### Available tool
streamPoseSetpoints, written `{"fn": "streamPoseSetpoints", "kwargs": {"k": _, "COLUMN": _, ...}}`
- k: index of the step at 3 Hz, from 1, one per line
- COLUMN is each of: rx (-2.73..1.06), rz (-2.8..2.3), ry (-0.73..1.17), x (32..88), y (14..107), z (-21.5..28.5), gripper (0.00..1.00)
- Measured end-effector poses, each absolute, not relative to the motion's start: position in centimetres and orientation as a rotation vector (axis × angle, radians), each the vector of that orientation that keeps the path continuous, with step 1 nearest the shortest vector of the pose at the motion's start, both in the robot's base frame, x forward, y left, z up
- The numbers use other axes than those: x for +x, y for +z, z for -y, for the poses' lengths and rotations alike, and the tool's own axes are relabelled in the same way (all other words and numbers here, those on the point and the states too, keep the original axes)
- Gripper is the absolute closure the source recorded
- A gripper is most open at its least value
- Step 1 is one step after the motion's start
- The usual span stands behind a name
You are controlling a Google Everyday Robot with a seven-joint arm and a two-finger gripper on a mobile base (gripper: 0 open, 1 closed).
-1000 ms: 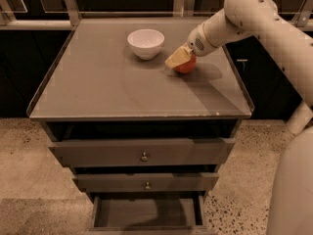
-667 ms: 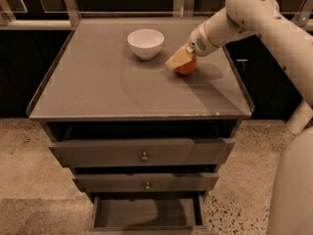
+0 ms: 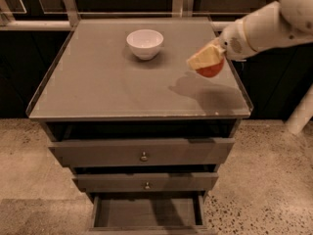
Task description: Place apple into bottom drawer
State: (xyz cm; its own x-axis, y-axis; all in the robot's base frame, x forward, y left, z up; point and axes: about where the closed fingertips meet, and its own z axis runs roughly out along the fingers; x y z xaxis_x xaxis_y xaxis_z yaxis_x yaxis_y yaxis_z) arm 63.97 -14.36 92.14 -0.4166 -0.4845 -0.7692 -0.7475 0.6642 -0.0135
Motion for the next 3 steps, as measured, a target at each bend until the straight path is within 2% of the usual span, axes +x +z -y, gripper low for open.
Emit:
{"fn": "streamPoseSetpoints", "kwargs": {"k": 1, "rx": -0.879, "rz": -1.947, "ry": 0.452, "x": 57.7, "y": 97.4, "z": 11.3, "gripper": 1.00}}
{"fn": "streamPoseSetpoints", "kwargs": {"k": 2, "rx": -0.824, "rz": -1.926, "ry": 0.547, "x": 51.9, "y": 95.8, "z": 8.9, "gripper": 1.00}}
{"fn": "streamPoseSetpoints", "kwargs": {"k": 3, "rx": -0.690, "rz": -2.019, "ry": 0.659, "x": 47.6, "y": 88.9, "z": 11.0, "gripper": 1.00}}
